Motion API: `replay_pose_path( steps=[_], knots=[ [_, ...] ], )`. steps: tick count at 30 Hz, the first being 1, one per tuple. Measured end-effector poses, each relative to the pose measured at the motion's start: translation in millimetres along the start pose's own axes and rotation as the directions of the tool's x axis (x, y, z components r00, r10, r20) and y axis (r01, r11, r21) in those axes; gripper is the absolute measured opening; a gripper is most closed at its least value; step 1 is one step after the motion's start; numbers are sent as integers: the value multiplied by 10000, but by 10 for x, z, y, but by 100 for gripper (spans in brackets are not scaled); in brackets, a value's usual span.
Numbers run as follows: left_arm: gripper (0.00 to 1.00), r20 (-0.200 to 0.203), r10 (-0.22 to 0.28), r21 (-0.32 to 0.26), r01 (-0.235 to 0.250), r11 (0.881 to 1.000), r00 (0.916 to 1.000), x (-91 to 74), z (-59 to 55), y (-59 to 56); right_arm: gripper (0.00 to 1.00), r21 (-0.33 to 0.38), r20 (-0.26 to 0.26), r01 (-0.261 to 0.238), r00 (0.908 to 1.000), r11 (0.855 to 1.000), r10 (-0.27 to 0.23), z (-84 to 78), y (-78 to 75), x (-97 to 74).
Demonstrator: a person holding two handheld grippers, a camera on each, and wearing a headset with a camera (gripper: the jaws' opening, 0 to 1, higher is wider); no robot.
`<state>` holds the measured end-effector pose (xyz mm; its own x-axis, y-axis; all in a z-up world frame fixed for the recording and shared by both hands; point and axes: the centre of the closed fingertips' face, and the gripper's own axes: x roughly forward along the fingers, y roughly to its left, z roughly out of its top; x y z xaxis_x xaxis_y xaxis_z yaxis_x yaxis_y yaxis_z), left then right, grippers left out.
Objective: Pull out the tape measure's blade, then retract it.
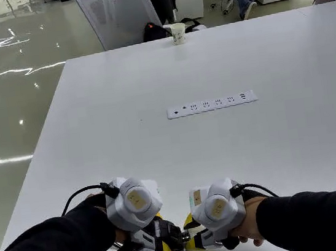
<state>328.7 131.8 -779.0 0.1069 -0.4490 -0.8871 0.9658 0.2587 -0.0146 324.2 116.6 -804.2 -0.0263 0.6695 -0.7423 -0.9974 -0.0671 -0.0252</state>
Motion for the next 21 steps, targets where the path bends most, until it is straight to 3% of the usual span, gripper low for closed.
replay_pose_path(
  steps=[4,6,13,21],
  knots=[
    [35,37,-19,-22,19,10000,10000,1,2,2,12,287,-143,-243,9996,9993,247,-30,0,16],
    [35,50,-24,-28,24,10000,10000,1,0,-1,12,-36,-203,-333,9992,9994,332,-35,12,21],
    [35,-54,-42,94,42,9999,10000,-6,-14,-16,10,-1,-266,-405,9988,9992,405,-41,21,8],
    [35,112,-108,-55,109,9999,9999,-17,-14,1,10,33,-243,-253,9994,9997,254,-81,3,-33]
  ],
)
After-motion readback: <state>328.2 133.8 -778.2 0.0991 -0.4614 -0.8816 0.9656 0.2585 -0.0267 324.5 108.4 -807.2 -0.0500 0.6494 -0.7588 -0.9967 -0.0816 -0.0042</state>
